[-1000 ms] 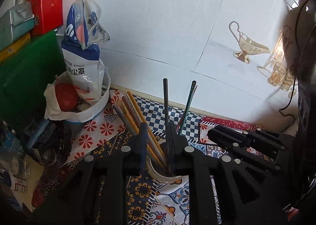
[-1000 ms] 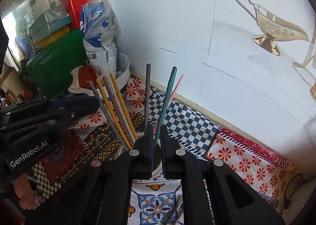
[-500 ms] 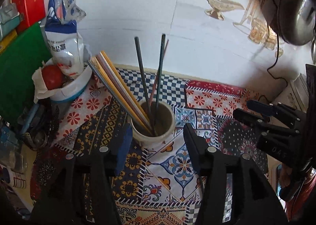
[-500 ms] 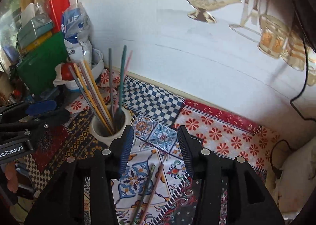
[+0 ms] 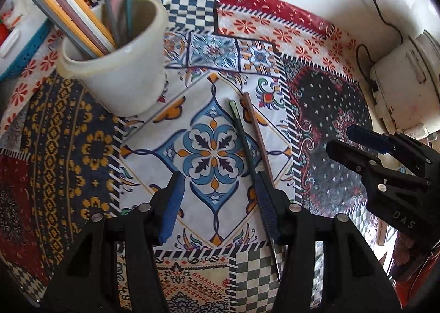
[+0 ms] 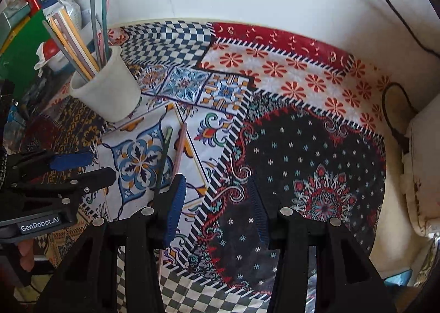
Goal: Organize utensils
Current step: 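Grasp the green stick with the left gripper while the right gripper grasps the pink stick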
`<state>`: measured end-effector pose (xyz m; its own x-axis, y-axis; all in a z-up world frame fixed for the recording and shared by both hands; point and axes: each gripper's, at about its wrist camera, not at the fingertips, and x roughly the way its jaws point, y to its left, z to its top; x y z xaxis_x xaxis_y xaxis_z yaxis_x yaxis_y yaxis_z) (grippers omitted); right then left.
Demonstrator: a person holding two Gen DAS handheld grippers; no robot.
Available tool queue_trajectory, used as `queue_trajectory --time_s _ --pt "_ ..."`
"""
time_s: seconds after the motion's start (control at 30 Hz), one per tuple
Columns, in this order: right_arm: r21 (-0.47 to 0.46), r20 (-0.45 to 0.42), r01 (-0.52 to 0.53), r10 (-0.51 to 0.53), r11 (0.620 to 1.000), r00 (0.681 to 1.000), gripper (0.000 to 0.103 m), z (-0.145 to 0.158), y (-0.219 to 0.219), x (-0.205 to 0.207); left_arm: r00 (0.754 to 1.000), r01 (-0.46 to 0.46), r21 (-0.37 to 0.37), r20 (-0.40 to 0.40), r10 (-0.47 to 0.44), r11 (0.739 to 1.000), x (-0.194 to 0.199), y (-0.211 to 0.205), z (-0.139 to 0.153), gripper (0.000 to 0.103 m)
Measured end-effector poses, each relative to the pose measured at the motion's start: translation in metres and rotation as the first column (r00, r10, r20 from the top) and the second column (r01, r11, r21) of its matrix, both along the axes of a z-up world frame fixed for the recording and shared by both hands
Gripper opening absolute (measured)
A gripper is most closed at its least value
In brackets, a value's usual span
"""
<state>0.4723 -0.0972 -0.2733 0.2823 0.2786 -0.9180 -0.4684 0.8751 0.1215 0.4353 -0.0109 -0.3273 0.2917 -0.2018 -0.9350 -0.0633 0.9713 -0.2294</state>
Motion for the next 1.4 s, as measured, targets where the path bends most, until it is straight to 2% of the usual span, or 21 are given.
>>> queue_trajectory --time_s 0.07,0.3,0.33,0.4,0.47,0.53,0.57,0.67,0.73,0.77,0.8,0.87,0.93,0.97,1.03,1.1,1.17,1.3,1.4 --pt "-0.014 -0.007 0.003 -0.003 1.0 1.0 0.043 -0.005 -0.003 -0.006 1.0 0.018 -0.007 -0.015 -0.018 1.0 0.002 -0.008 -0.008 0.051" --pt "-0.012 -0.069 0.011 -0.012 1.0 0.998 0.043 -0.02 -0.015 -0.021 0.993 0.079 -0.03 -0.085 -0.082 0.996 0.009 -0.025 -0.03 0.034" --pt "-0.008 -0.081 0.007 -0.007 1.0 0.997 0.043 -0.022 -0.015 -0.021 0.994 0.083 -0.016 -0.064 -0.084 0.996 0.009 -0.027 -0.028 0.034" --pt "0.003 -0.107 -0.004 0.004 1.0 0.994 0.043 -0.027 -0.014 -0.025 0.994 0.094 0.012 -0.065 -0.093 0.995 0.009 -0.03 -0.029 0.023" --pt "0.01 -0.124 -0.024 0.025 1.0 0.992 0.043 -0.031 -0.01 -0.029 0.994 0.096 0.01 -0.056 -0.095 0.995 0.009 -0.03 -0.03 0.019" --pt "0.02 -0.134 -0.045 0.047 0.999 0.99 0.043 -0.034 -0.003 -0.033 0.995 0.075 0.001 -0.061 -0.075 0.997 0.01 -0.025 -0.031 0.005" --pt "0.029 -0.14 -0.057 0.06 0.998 0.988 0.043 -0.036 0.001 -0.035 0.995 0.07 0.027 -0.075 -0.068 0.997 0.01 -0.022 -0.034 0.0" --pt "0.033 -0.153 -0.09 0.094 0.995 0.984 0.043 -0.042 0.014 -0.041 0.997 0.031 -0.005 -0.076 -0.031 1.0 0.006 -0.007 -0.034 0.0" --pt "0.012 -0.141 -0.109 0.109 0.994 0.984 0.04 -0.046 0.022 -0.045 0.997 0.009 0.005 -0.081 -0.008 1.0 0.002 0.001 -0.033 0.0" --pt "-0.002 -0.127 -0.115 0.113 0.993 0.985 0.036 -0.047 0.025 -0.047 0.996 -0.002 0.007 -0.084 0.003 1.0 0.0 0.006 -0.033 0.0" --pt "-0.019 -0.125 -0.125 0.122 0.992 0.985 0.028 -0.05 0.027 -0.049 0.996 -0.01 0.003 -0.087 0.01 1.0 -0.002 0.01 -0.032 0.0" --pt "-0.035 -0.092 -0.137 0.133 0.99 0.987 0.023 -0.049 0.028 -0.052 0.995 -0.021 -0.009 -0.094 0.02 1.0 -0.007 0.016 -0.031 0.0" --pt "-0.044 -0.085 -0.14 0.136 0.989 0.987 0.008 -0.05 0.026 -0.053 0.995 -0.025 -0.023 -0.093 0.023 0.999 -0.011 0.018 -0.028 0.001" --pt "-0.056 -0.078 -0.134 0.13 0.989 0.988 0.005 -0.05 0.024 -0.053 0.996 -0.024 -0.029 -0.086 0.022 0.999 -0.012 0.017 -0.025 0.001" --pt "-0.058 -0.076 -0.111 0.106 0.992 0.991 0.005 -0.051 0.015 -0.049 0.997 -0.012 -0.042 -0.073 0.008 0.999 -0.013 0.011 -0.021 0.005" --pt "-0.063 -0.078 -0.082 0.077 0.995 0.994 0.005 -0.051 0.003 -0.046 0.998 0.006 -0.043 -0.062 -0.008 0.999 -0.015 0.004 -0.018 0.018" --pt "-0.068 -0.081 -0.048 0.043 0.997 0.996 0.005 -0.051 -0.013 -0.042 0.998 0.024 -0.048 -0.063 -0.027 0.999 -0.009 -0.01 -0.02 0.025" --pt "-0.058 -0.104 0.01 -0.016 0.998 0.994 0.005 -0.052 -0.043 -0.037 0.993 0.083 -0.032 -0.079 -0.086 0.996 0.002 -0.035 -0.03 0.025" --pt "-0.031 -0.117 0.036 -0.039 0.999 0.992 0.005 -0.049 -0.062 -0.034 0.99 0.128 0.05 -0.058 -0.125 0.991 0.002 -0.047 -0.031 0.025"
